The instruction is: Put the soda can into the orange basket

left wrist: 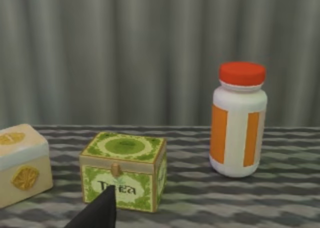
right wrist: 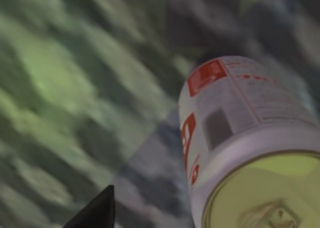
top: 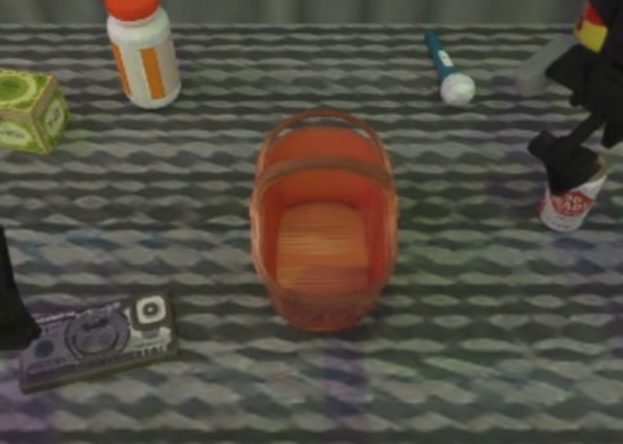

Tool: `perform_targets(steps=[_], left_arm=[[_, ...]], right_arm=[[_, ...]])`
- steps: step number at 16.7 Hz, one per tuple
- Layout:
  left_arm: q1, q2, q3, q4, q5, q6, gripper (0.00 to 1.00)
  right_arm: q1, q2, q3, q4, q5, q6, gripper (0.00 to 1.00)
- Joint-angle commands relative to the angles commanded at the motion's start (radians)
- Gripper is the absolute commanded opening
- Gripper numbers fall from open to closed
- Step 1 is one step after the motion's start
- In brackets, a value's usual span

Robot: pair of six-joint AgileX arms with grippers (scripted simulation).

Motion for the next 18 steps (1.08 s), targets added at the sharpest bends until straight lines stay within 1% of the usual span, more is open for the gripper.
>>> perform_targets(steps=[6, 13, 17, 18], left_arm=[[0.0, 0.0, 0.0, 0.0, 0.0, 0.0, 1.0], [0.0, 0.0, 0.0, 0.0, 0.0, 0.0, 1.0], [0.0, 0.0, 0.0, 0.0, 0.0, 0.0, 1.0], [0.0, 0.0, 0.0, 0.0, 0.0, 0.0, 1.0]], right_arm=[[-0.005, -0.001, -0.006, 0.006, 0.0, 0.0, 1.0], [0.001, 0.044, -0.122, 0.168, 0.0, 0.001, 1.0], [0.001, 0.046, -0.126, 0.172, 0.0, 0.002, 1.0], [0.001, 0.046, -0.126, 0.172, 0.0, 0.002, 0.92]])
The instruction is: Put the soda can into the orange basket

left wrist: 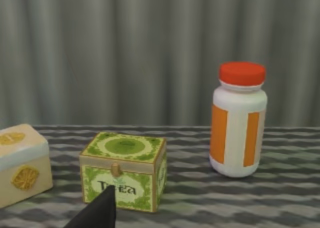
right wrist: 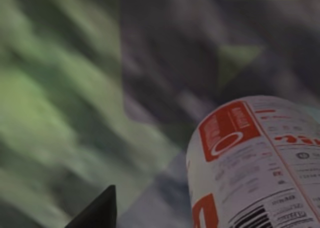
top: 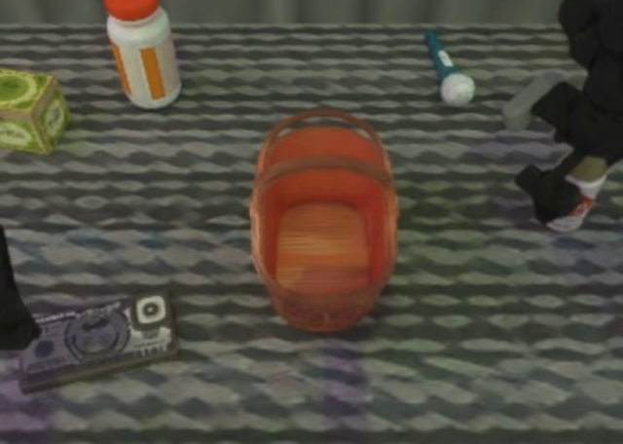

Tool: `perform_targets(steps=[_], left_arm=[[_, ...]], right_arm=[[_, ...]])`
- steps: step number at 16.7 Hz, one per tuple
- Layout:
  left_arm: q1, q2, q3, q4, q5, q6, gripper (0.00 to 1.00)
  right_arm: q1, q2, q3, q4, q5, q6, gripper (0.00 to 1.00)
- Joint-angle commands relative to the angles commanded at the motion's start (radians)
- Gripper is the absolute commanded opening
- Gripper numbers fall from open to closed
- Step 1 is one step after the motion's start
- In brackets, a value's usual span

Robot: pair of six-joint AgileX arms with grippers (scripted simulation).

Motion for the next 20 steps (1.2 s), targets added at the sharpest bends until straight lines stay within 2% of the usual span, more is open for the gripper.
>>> perform_targets(steps=[12, 20], left_arm=[[0.0, 0.0, 0.0, 0.0, 0.0, 0.0, 1.0], [0.0, 0.0, 0.0, 0.0, 0.0, 0.0, 1.0]], right_arm=[[0.0, 0.0, 0.0, 0.0, 0.0, 0.0, 0.02], [0.0, 0.0, 0.0, 0.0, 0.0, 0.0, 0.0]])
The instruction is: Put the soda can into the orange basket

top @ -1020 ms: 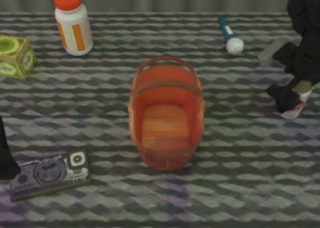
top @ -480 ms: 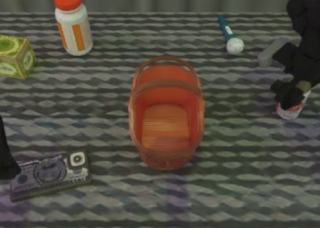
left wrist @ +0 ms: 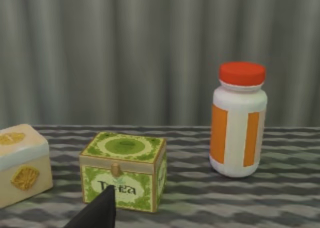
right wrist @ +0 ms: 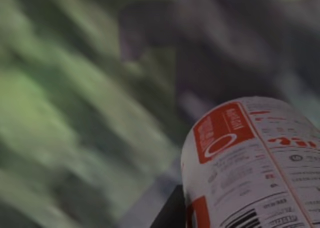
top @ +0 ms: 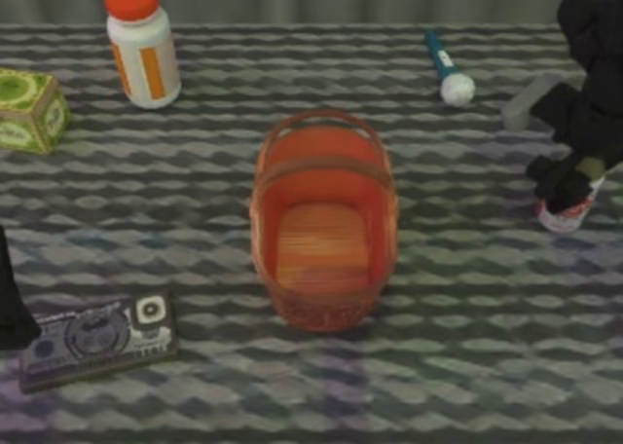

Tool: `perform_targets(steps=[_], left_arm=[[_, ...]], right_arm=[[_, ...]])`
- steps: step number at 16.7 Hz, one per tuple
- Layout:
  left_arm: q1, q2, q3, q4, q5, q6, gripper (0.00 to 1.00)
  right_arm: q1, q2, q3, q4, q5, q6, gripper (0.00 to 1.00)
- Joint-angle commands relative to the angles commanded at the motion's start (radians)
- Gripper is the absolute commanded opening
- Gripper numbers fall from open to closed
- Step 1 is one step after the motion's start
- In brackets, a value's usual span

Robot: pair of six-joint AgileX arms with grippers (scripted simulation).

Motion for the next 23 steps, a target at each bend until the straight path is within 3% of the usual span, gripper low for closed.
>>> perform_targets(steps=[2, 4, 6, 8, 11, 19, 23], left_arm=[[0.0, 0.0, 0.0, 0.0, 0.0, 0.0, 1.0], [0.0, 0.0, 0.0, 0.0, 0.0, 0.0, 1.0], [0.0, 0.0, 0.0, 0.0, 0.0, 0.0, 1.0], [0.0, 0.0, 0.0, 0.0, 0.0, 0.0, 1.0], [0.0, 0.0, 0.0, 0.0, 0.0, 0.0, 1.0], [0.0, 0.0, 0.0, 0.0, 0.0, 0.0, 1.0], [0.0, 0.0, 0.0, 0.0, 0.0, 0.0, 1.0]], right_arm=[[-0.002, -0.002, 0.0, 0.0, 0.0, 0.001, 0.0], [0.004, -0.002, -0.006, 0.031, -0.023, 0.011, 0.0], [0.016, -0.002, -0.019, 0.105, -0.074, 0.036, 0.0], [0.029, -0.003, -0.038, 0.221, -0.149, 0.076, 0.0], [0.054, -0.008, -0.08, 0.468, -0.297, 0.16, 0.0], [0.133, -0.065, -0.255, 1.292, -0.775, 0.446, 0.0], [0.168, -0.116, -0.341, 1.629, -0.98, 0.567, 0.0]])
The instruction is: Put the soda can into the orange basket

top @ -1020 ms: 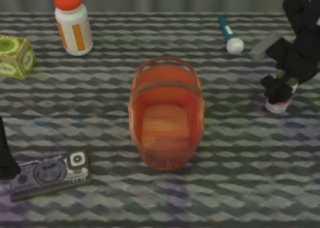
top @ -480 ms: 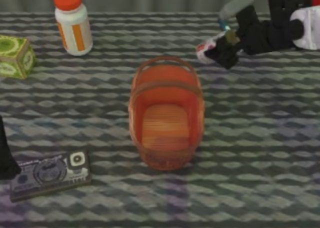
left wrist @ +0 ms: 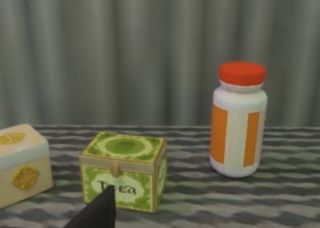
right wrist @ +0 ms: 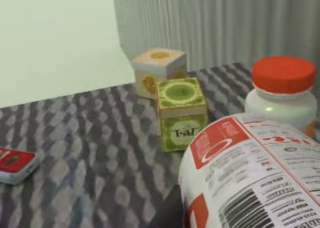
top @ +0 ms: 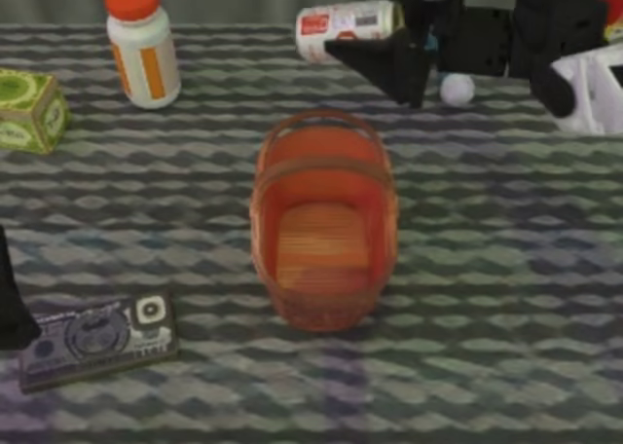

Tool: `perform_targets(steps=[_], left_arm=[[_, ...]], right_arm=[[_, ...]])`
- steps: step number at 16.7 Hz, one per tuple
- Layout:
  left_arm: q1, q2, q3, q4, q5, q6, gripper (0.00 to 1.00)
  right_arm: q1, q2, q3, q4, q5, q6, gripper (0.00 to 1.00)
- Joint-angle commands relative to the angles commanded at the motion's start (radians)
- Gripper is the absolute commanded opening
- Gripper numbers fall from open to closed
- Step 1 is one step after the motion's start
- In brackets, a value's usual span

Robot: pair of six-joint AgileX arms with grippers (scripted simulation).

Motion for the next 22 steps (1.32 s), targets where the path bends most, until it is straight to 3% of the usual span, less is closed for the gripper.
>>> perform_targets(steps=[3, 5, 12, 19, 22], left_arm=[[0.0, 0.0, 0.0, 0.0, 0.0, 0.0, 1.0], [0.0, 0.0, 0.0, 0.0, 0.0, 0.0, 1.0], [0.0, 0.0, 0.0, 0.0, 0.0, 0.0, 1.0], [0.0, 0.0, 0.0, 0.0, 0.0, 0.0, 1.0], [0.0, 0.0, 0.0, 0.0, 0.0, 0.0, 1.0]], right_arm=[[0.018, -0.034, -0.041, 0.149, -0.103, 0.058, 0.0], [0.024, -0.046, -0.054, 0.195, -0.139, 0.076, 0.0], [0.02, -0.028, -0.055, 0.217, -0.145, 0.08, 0.0], [0.028, 0.171, -0.113, 0.477, -0.142, 0.075, 0.0], [0.029, 0.199, -0.124, 0.51, -0.14, 0.074, 0.0]])
